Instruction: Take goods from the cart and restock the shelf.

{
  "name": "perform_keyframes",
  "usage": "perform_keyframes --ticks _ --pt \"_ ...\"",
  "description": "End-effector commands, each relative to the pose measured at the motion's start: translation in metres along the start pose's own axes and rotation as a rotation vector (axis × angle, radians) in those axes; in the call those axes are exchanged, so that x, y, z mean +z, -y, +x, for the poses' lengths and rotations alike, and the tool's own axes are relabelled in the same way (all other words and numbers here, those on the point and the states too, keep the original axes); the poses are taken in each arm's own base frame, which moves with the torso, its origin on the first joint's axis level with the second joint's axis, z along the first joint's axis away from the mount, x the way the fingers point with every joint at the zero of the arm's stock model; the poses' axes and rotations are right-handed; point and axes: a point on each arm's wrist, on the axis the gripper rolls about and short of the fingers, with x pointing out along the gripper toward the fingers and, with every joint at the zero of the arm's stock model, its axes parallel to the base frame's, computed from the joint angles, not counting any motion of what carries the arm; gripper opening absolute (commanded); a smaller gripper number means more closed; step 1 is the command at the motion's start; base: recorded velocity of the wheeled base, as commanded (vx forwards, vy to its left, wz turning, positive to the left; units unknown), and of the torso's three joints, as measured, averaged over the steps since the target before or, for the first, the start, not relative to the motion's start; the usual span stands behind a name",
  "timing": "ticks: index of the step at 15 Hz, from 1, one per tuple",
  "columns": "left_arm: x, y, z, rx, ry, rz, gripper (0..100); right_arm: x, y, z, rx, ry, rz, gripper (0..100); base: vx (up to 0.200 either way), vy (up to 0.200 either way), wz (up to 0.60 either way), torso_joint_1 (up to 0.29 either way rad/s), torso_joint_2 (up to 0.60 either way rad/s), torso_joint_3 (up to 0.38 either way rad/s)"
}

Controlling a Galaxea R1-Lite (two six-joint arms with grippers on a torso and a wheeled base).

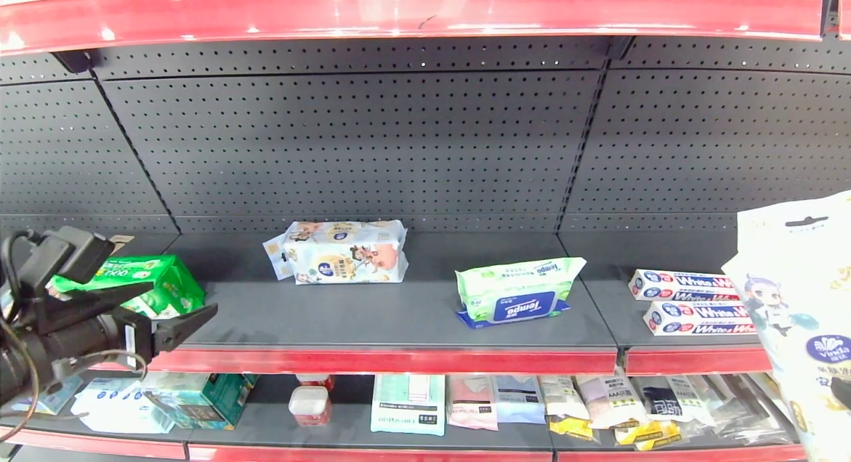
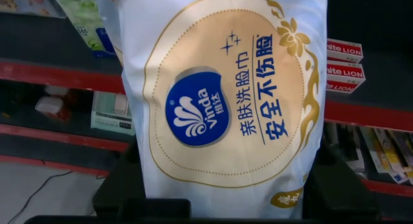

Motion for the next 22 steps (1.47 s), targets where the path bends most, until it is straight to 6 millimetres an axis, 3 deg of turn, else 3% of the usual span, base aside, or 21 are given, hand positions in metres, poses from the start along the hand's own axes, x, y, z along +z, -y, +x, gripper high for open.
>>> perform_keyframes --ticks 1,2,9,17,22 --pt "-0.012 -0.034 0.049 -0.073 -0.006 0.024 100 0.0 0.0 0.003 0.002 -0.018 0.002 0 0.0 0.0 0.0 0.0 0.0 0.0" --pt "-0.006 -0.044 0.067 -0.144 0.037 0.036 100 -0.002 0.0 0.005 0.003 -0.03 0.003 0 0.0 0.0 0.0 0.0 0.0 0.0" --pt "0.03 -0.068 0.111 -0.297 0.102 0.08 100 -0.002 0.001 0.005 -0.007 -0.035 0.0 0 0.0 0.0 0.0 0.0 0.0 0.0" --pt "0.009 -0.093 0.162 -0.389 0.107 0.16 100 -0.003 0.001 0.006 -0.03 -0.042 -0.014 0 0.0 0.0 0.0 0.0 0.0 0.0" --pt "0.014 -0.104 0.187 -0.429 0.137 0.183 100 -0.004 0.002 0.006 -0.057 -0.051 -0.029 0 0.0 0.0 0.0 0.0 0.0 0.0"
